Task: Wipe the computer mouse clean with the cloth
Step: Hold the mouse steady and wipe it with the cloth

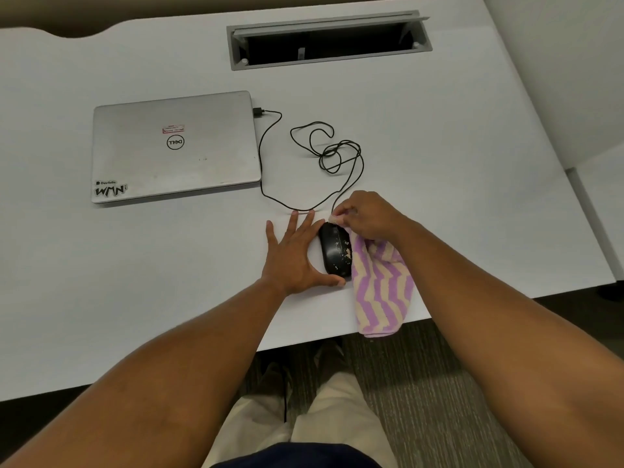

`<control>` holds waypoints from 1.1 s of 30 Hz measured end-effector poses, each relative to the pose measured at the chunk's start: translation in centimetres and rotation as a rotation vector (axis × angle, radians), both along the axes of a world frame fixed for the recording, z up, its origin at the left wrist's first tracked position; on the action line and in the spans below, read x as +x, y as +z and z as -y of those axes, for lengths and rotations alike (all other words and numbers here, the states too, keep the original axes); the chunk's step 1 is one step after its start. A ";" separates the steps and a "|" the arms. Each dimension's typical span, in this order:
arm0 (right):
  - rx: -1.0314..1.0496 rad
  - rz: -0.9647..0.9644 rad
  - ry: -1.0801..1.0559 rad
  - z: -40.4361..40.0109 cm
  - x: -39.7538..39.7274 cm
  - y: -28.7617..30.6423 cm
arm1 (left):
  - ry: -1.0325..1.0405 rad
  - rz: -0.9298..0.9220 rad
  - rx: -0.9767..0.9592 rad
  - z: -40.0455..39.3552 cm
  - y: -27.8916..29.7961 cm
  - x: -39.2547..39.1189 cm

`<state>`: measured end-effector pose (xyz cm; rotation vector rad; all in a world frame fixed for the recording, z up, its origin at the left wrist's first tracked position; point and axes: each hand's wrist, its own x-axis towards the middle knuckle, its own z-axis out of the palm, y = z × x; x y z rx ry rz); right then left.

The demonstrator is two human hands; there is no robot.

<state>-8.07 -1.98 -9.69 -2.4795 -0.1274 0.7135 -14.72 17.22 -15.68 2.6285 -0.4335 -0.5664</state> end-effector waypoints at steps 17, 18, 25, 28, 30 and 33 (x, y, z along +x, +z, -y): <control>-0.125 0.034 0.182 -1.5 0.3 0.4 | -0.001 -0.001 -0.017 0.1 0.0 0.0; -0.133 0.026 0.186 -1.6 0.3 0.3 | -0.002 0.000 -0.022 0.1 -0.1 0.0; -0.052 -0.174 0.307 -0.8 0.9 1.6 | 0.001 0.011 -0.017 0.0 -0.2 0.0; 0.055 -0.145 0.146 -0.3 0.6 1.1 | 0.001 0.012 -0.020 0.0 -0.3 0.0; 0.073 -0.028 0.016 0.1 0.2 0.5 | -0.002 0.016 -0.013 0.0 -0.4 0.0; 0.040 0.091 -0.048 0.6 -0.5 0.0 | -0.004 0.020 -0.015 0.0 -0.3 0.0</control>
